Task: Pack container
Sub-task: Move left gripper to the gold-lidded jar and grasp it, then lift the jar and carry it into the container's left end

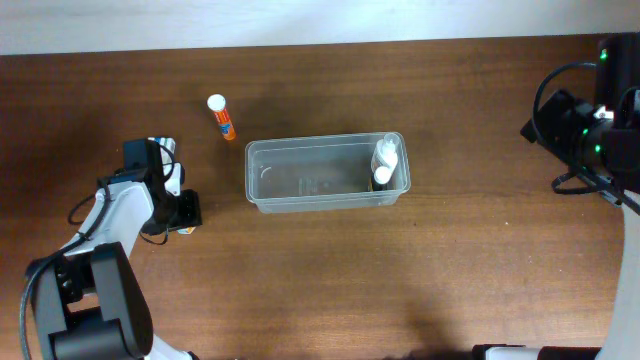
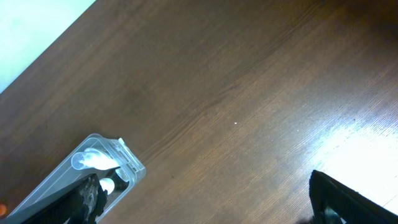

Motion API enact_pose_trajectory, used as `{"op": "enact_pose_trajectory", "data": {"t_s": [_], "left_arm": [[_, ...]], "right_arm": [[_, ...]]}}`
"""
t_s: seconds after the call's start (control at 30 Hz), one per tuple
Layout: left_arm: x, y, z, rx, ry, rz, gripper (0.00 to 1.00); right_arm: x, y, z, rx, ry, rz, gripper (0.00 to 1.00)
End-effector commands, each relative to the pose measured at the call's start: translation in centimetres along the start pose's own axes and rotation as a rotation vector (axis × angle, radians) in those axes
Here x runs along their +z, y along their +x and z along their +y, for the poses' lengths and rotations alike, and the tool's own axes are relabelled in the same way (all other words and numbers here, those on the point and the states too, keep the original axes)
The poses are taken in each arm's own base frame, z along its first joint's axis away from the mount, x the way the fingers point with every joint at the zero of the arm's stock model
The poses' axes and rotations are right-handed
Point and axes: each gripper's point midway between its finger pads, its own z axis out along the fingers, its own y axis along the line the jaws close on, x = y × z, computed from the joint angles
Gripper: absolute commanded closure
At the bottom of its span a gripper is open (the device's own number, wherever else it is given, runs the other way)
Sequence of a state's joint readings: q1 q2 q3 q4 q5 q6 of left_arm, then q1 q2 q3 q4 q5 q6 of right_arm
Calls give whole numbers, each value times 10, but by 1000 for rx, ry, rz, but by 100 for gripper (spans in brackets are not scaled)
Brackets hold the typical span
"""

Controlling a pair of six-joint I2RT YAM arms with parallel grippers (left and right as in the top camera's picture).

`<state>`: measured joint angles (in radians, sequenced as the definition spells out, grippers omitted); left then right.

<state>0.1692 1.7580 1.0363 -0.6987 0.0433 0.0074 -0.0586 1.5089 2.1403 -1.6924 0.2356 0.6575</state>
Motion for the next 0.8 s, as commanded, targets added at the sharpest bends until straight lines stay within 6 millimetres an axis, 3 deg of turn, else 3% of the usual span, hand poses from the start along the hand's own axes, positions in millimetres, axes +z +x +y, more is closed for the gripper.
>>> {"op": "enact_pose_trajectory", "data": {"t_s": [0.0,0.2,0.5,0.67,0.77], "left_arm": [[-1,-6,4,5,-16,-11,42],[-1,-7,4,5,-15,-13,53],[14,1,4,2,-10,37,54],[25,8,4,1,-10,78,69],[25,9,4,0,-10,83,70]], "right_arm": [[-1,-3,-4,8,13,-9,2],[-1,-3,-4,8,13,-9,2],[-1,-3,-4,8,14,-9,2],[-1,-3,-4,8,14,-9,2],[-1,-3,-4,8,14,-9,2]]}}
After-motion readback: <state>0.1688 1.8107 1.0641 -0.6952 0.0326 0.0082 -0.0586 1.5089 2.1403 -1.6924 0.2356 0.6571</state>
